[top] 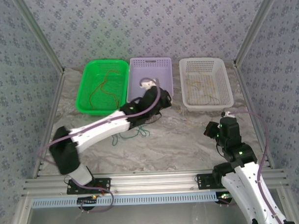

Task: Untangle the cables

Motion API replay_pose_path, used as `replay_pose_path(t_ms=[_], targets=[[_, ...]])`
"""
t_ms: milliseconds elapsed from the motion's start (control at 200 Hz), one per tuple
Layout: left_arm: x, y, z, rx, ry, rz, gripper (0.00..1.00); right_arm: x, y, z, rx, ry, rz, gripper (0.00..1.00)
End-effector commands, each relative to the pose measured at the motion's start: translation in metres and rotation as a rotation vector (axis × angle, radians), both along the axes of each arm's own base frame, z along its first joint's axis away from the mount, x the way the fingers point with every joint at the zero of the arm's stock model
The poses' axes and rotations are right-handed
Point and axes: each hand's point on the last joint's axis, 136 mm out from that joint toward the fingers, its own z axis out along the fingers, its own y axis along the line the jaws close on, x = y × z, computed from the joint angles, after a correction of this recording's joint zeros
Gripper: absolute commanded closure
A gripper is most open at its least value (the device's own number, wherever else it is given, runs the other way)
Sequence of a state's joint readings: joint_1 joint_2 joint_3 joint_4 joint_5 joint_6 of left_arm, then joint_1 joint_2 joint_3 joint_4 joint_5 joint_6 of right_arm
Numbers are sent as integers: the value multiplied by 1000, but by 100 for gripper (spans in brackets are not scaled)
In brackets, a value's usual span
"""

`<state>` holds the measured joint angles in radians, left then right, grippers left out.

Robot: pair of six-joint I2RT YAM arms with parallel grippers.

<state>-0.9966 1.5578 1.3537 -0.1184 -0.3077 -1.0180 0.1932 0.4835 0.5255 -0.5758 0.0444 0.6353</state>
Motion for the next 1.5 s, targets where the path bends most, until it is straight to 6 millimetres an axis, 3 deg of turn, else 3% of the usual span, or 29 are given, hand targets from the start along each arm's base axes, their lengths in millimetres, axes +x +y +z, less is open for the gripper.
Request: replay_pose_path(t_ms=[0, 120, 240, 340, 485, 640, 779, 979, 1094, 1194, 1294, 1394, 1494], targets=[[-24, 12, 17, -57, -2, -93, 100, 18, 7, 26, 120, -128, -2, 100], [-47, 34, 33, -146, 11, -137, 100, 29, -4, 48, 172, -228, -50, 100], [-69, 56, 31, -182, 61, -158, 100, 42, -23, 87, 195, -419, -114, 100], [-82, 84, 18, -183, 94, -119, 100, 51, -42, 120, 230, -593, -181, 100], [-87, 148, -10, -182, 136, 48, 100, 67, -56, 166, 266, -756, -194, 100], [-87, 217, -39, -293, 203, 253, 100, 77, -57, 209, 231, -879, -160, 100], [-88, 254, -67, -406, 282, 390, 100, 82, -47, 228, 208, -917, -99, 100], [-75, 265, -96, -663, 390, 469, 100, 83, -45, 228, 161, -927, -92, 100], [-64, 267, -76, -767, 303, 436, 100, 87, -52, 224, 140, -918, -124, 100], [-62, 253, -53, -634, 287, 313, 100, 99, -59, 229, 123, -905, -142, 100], [-63, 215, -37, -470, 295, 71, 100, 117, -66, 244, 125, -918, -151, 100], [-81, 197, -52, -207, 284, -68, 100, 136, -71, 263, 129, -937, -155, 100], [-102, 195, -73, -31, 273, -168, 100, 151, -77, 283, 126, -966, -166, 100]])
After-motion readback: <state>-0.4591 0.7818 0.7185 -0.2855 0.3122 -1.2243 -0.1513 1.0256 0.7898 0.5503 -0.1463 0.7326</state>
